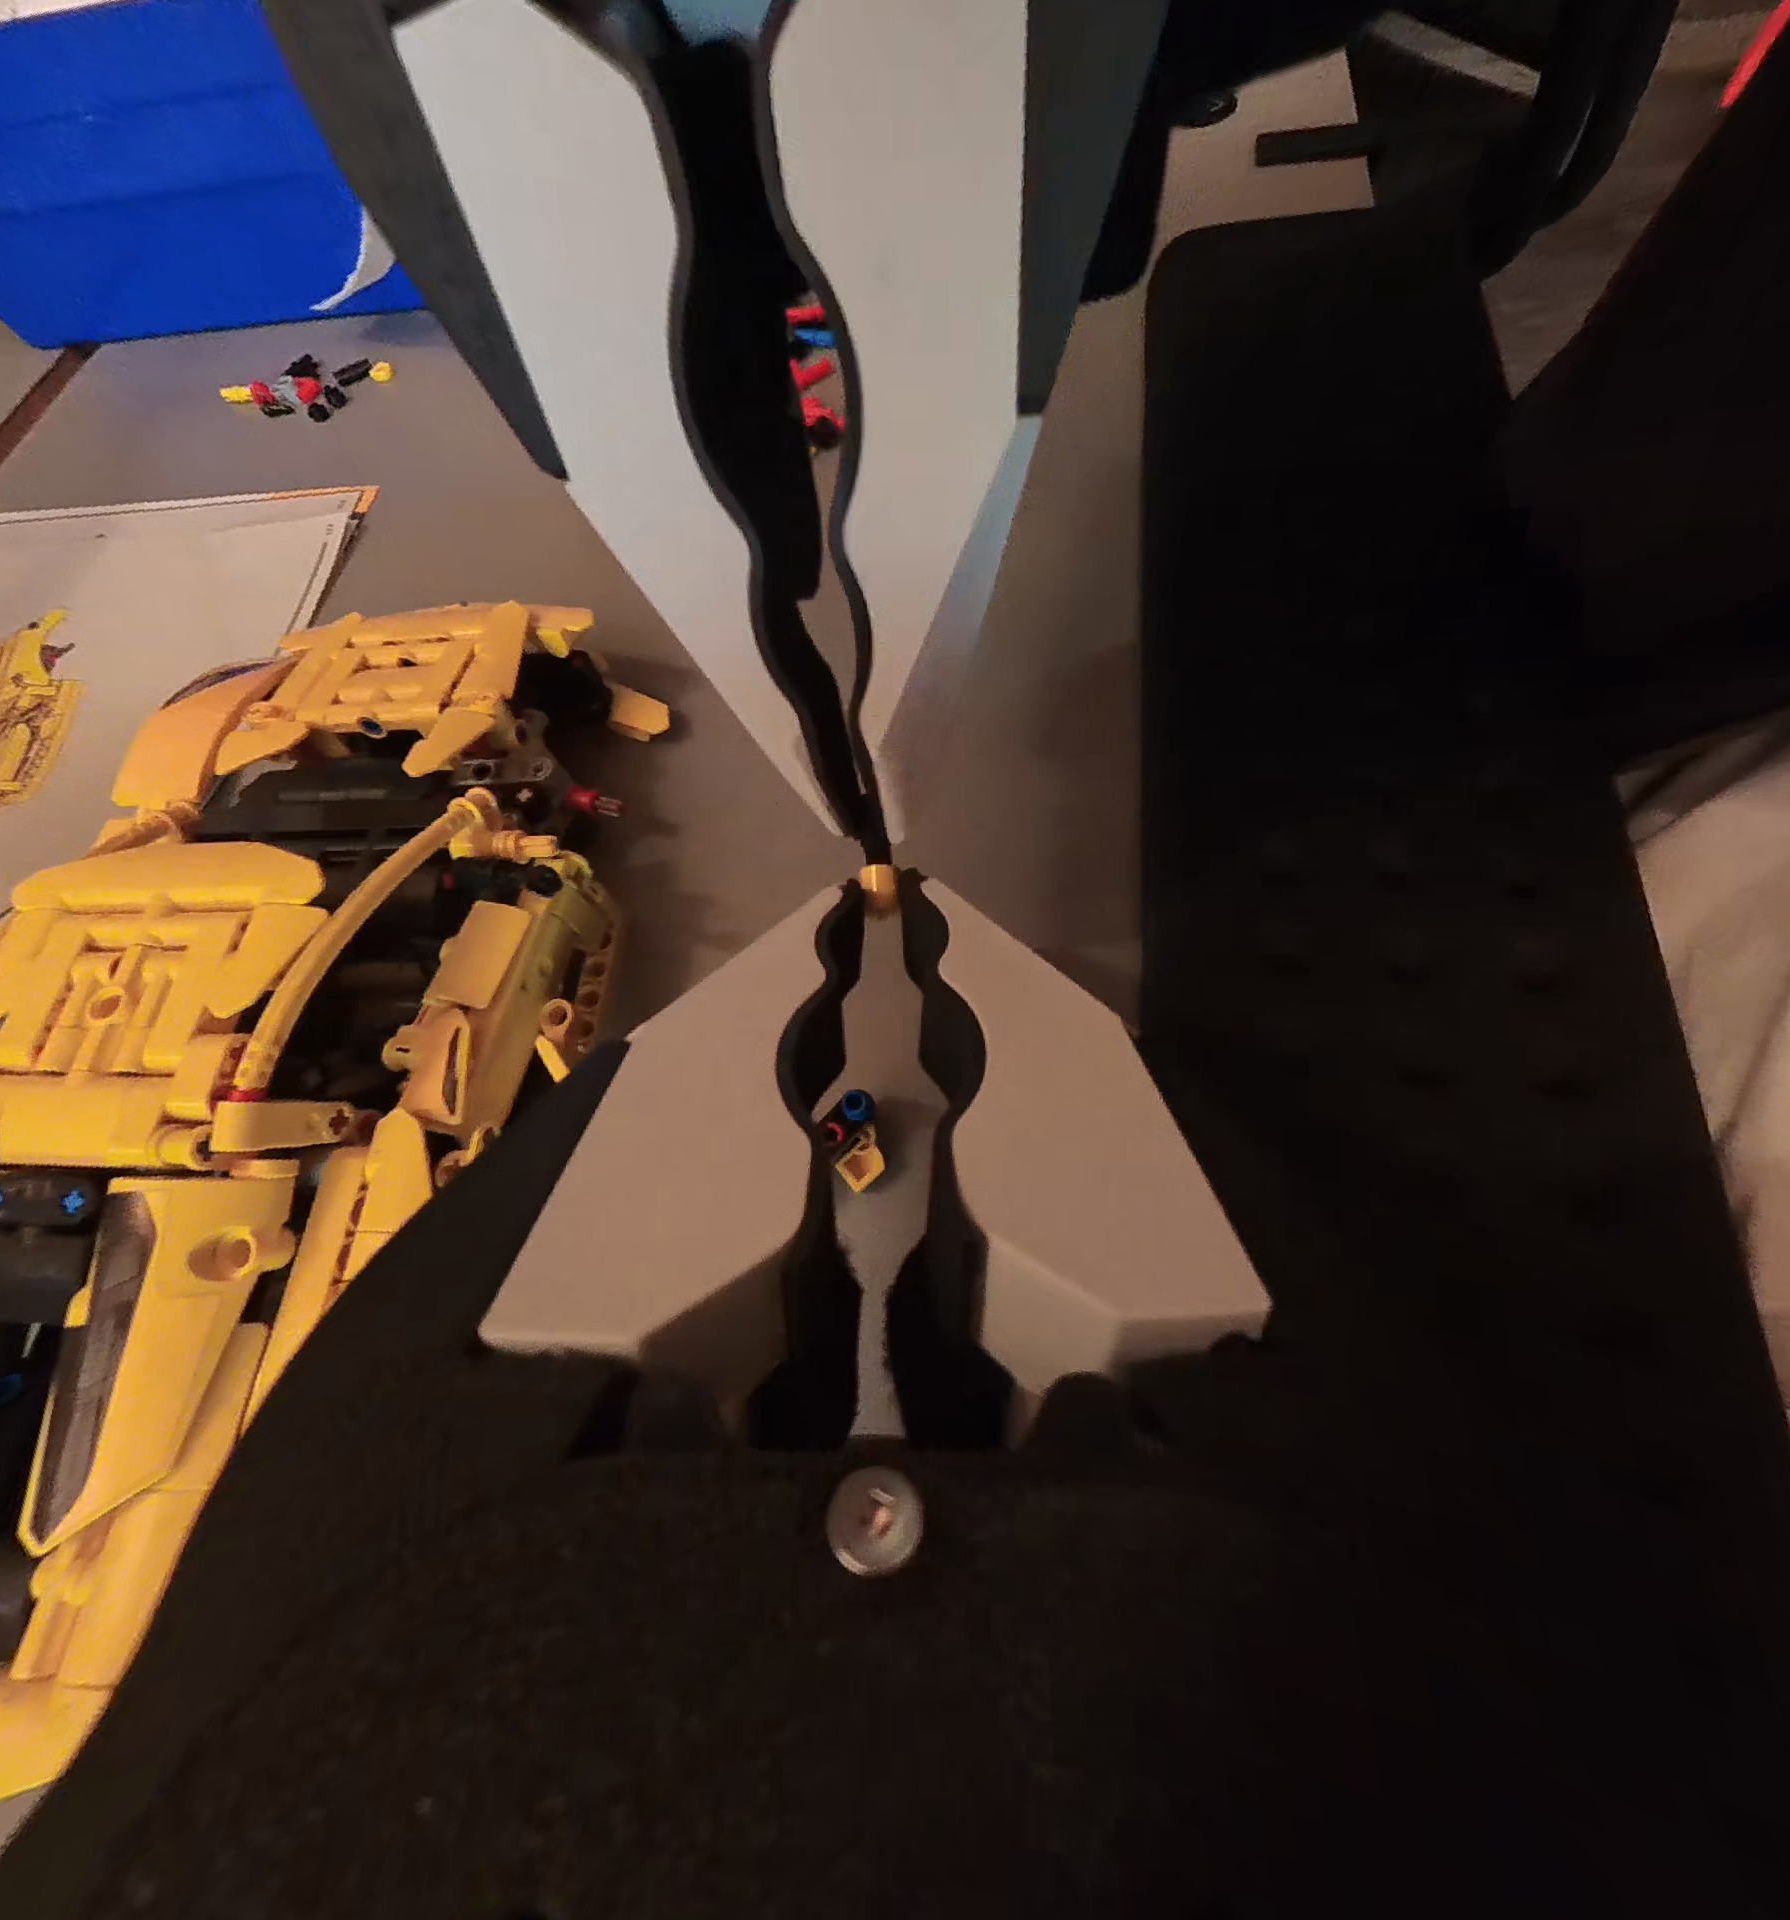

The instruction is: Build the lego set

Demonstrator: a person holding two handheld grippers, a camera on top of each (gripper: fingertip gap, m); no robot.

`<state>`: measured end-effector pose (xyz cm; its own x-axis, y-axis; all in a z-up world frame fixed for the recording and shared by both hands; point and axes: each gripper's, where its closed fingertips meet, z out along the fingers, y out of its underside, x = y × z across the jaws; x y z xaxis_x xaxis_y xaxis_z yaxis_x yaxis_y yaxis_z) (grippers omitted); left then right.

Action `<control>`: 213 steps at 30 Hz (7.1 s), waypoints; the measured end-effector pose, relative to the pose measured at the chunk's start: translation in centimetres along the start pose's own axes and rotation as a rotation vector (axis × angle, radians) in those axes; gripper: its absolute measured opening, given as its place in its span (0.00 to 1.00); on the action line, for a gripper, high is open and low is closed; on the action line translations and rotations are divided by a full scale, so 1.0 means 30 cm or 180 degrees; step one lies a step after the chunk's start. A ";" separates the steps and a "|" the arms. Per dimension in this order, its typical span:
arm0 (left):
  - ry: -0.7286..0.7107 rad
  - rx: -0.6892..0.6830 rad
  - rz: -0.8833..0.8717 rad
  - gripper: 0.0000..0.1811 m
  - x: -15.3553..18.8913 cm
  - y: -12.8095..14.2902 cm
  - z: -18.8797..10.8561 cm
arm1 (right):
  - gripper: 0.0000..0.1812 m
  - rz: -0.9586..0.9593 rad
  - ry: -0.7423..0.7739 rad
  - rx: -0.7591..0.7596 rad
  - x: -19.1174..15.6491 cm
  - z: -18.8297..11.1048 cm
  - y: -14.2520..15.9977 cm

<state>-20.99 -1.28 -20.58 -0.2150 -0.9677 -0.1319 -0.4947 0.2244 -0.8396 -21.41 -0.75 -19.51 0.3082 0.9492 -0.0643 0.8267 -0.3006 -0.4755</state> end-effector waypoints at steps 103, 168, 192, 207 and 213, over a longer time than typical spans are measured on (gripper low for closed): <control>0.0962 0.2411 -0.2163 0.04 -0.180 -0.213 -0.301 | 0.01 0.2034 -0.0241 0.4271 0.111 -0.216 -0.275; 0.0880 0.2178 -0.2209 0.04 -0.181 -0.184 -0.267 | 0.01 0.1559 0.0590 0.2420 0.137 -0.152 -0.095; 0.0771 0.1732 -0.2089 0.04 -0.150 -0.149 -0.191 | 0.02 0.2233 0.0183 -0.3030 -0.070 -0.218 0.761; 0.0771 0.1748 -0.2083 0.04 -0.149 -0.152 -0.193 | 0.02 0.1847 0.0901 -0.1966 -0.043 -0.260 0.813; 0.0775 0.1742 -0.2082 0.04 -0.148 -0.152 -0.192 | 0.02 0.2048 0.0938 -0.1661 -0.064 -0.257 0.839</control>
<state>-22.63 2.67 -13.14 -0.2343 -0.8174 0.5262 -0.1227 -0.5121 -0.8501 2.42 -10.87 -24.59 0.8379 0.5397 0.0816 0.5382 -0.8418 0.0413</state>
